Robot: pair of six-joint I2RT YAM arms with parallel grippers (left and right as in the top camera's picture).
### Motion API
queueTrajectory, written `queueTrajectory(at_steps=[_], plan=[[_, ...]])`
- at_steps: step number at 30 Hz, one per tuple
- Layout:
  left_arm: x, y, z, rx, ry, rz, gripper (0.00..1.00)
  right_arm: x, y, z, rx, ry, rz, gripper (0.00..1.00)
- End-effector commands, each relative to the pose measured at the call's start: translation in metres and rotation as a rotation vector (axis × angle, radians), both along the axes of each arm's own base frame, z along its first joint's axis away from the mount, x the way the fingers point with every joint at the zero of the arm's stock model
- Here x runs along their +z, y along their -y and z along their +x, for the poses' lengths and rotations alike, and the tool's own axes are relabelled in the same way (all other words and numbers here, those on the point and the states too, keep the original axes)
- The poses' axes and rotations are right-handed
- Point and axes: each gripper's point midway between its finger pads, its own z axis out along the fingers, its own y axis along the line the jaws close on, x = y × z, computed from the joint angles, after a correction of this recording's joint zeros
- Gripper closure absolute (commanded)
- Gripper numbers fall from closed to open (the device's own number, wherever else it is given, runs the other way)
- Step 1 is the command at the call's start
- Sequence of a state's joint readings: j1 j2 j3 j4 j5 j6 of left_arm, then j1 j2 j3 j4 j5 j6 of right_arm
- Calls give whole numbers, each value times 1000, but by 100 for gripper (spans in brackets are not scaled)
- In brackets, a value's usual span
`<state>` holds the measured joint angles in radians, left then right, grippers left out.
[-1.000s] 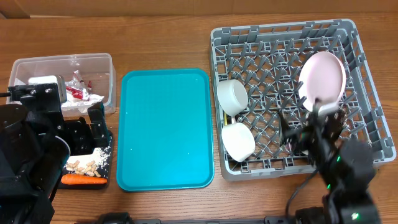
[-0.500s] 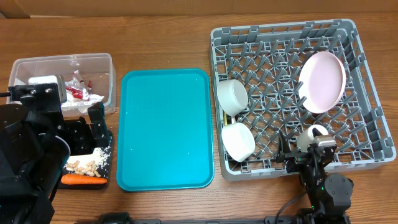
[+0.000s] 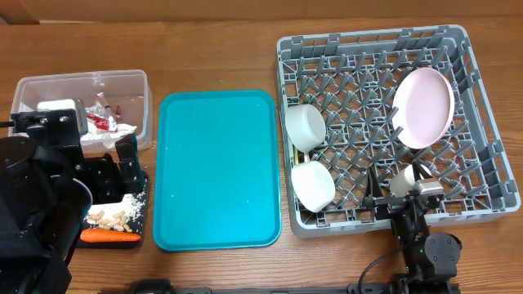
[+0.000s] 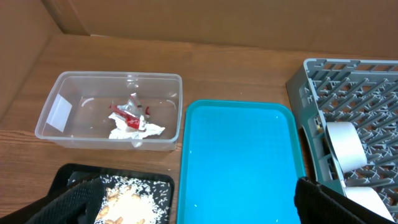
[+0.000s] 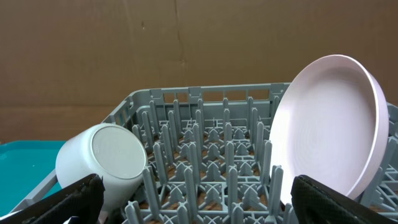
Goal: Sort waste into correct bins and load items into the dishwasher rack
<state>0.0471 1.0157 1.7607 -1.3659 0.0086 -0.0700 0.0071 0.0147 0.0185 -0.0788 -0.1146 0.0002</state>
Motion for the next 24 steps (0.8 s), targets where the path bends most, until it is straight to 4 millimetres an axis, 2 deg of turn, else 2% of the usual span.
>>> queueTrajectory(at_steps=[1,20,24], plan=[[3,3,0,-20,9,3,0,-1,3,0,-16,7,4,0],[0,7,-1,-36,-2,5,0,-1,3,0,-16,7,4,0],[6,-4,4,-5,77,100,0,-1,3,0,-16,7,4,0]])
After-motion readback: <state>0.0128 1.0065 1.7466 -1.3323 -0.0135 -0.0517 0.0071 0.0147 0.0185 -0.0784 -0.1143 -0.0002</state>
